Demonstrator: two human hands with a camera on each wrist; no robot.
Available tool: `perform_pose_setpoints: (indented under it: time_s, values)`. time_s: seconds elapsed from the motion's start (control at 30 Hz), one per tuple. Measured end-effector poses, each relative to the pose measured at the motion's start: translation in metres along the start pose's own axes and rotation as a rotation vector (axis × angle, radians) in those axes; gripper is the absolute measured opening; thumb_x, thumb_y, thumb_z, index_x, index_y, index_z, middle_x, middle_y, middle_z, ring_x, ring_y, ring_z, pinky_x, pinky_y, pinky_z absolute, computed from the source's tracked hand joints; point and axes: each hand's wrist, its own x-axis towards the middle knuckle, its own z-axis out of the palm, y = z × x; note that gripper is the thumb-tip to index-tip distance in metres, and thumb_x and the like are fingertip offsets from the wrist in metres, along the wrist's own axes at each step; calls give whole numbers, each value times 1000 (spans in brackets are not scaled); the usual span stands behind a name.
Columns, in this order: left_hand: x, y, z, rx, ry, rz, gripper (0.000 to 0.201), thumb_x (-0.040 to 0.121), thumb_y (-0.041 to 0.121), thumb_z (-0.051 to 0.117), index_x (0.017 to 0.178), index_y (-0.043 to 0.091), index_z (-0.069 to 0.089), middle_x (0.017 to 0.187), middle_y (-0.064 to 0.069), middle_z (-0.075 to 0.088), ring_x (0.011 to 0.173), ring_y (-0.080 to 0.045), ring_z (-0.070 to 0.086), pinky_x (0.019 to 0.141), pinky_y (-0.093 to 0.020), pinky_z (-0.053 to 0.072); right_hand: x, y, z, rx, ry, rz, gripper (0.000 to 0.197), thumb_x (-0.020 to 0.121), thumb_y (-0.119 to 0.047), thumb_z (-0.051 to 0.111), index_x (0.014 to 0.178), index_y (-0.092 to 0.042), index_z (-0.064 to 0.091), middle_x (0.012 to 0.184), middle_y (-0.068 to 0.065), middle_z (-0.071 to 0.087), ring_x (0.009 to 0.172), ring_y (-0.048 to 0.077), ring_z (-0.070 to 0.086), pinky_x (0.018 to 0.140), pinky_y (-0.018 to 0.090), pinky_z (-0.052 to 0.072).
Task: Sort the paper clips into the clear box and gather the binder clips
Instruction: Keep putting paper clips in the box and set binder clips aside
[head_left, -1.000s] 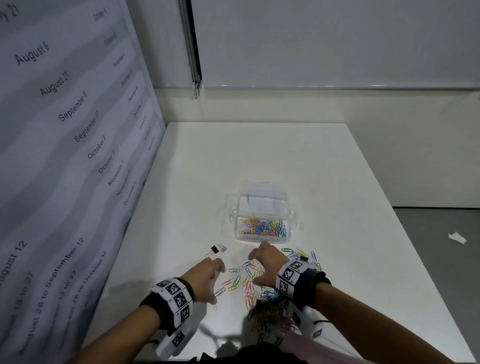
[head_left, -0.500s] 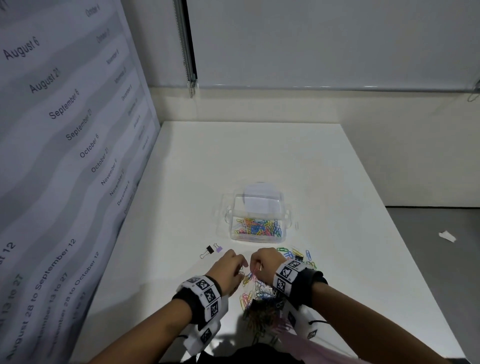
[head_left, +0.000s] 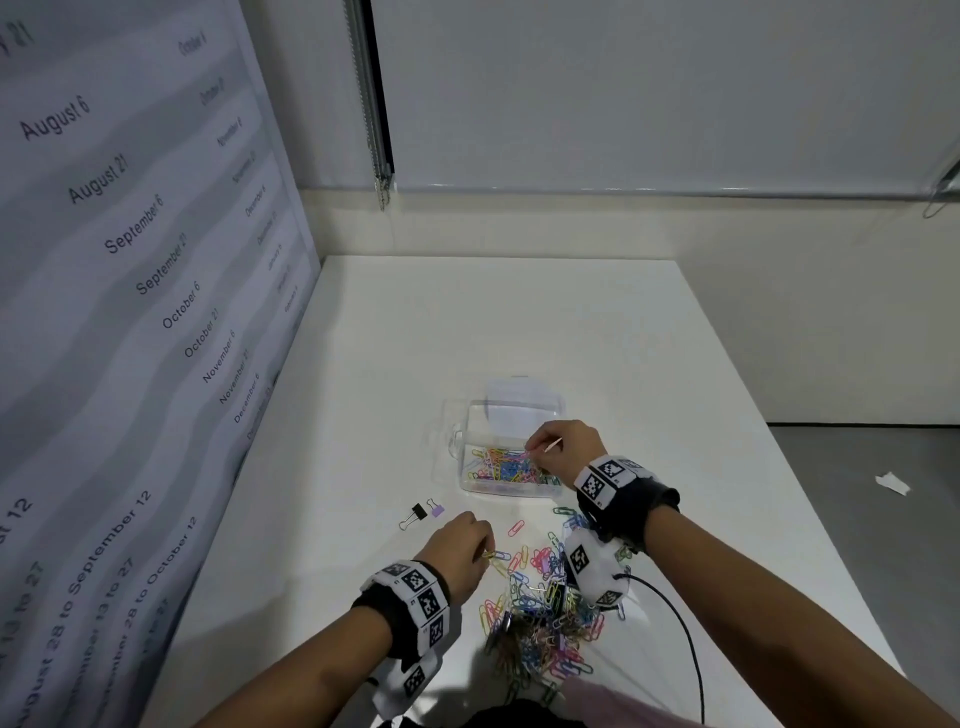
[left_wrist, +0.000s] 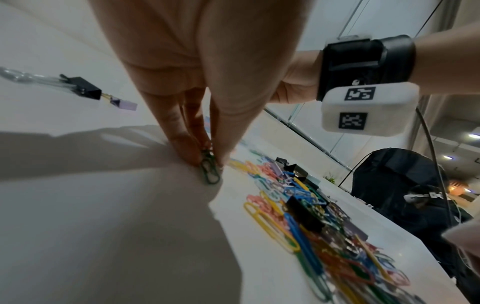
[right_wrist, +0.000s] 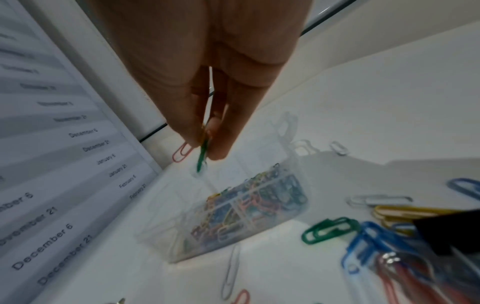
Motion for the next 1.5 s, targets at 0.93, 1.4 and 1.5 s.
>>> perform_pose_setpoints:
  time_s: [0.93, 1.4, 1.5]
  values:
    - [46, 27, -71, -557, 259, -62, 21, 89, 0, 52, 103, 5, 67, 92, -6, 63, 76, -16, 58, 73, -19, 50, -51, 34, 66, -526, -498, -235, 60, 72, -29, 74, 126, -17, 51, 124, 9, 44, 115, 25, 41, 95, 34, 39]
    - [19, 8, -51, -258, 159, 51, 31, 88, 0, 47, 111, 10, 66, 114, -10, 63, 96, -18, 59, 79, -14, 41, -43, 47, 56, -639, -441, -261, 49, 89, -11, 42, 138, -12, 40, 150, 3, 33, 133, 28, 31, 112, 37, 29]
    - [9, -3, -42, -55, -35, 38, 42, 84, 17, 64, 126, 13, 56, 126, -9, 51, 119, -22, 50, 97, -23, 39, -48, 53, 58, -597, -462, -312, 46, 88, -9, 41, 133, -14, 49, 146, 1, 41, 131, 26, 38, 109, 36, 34]
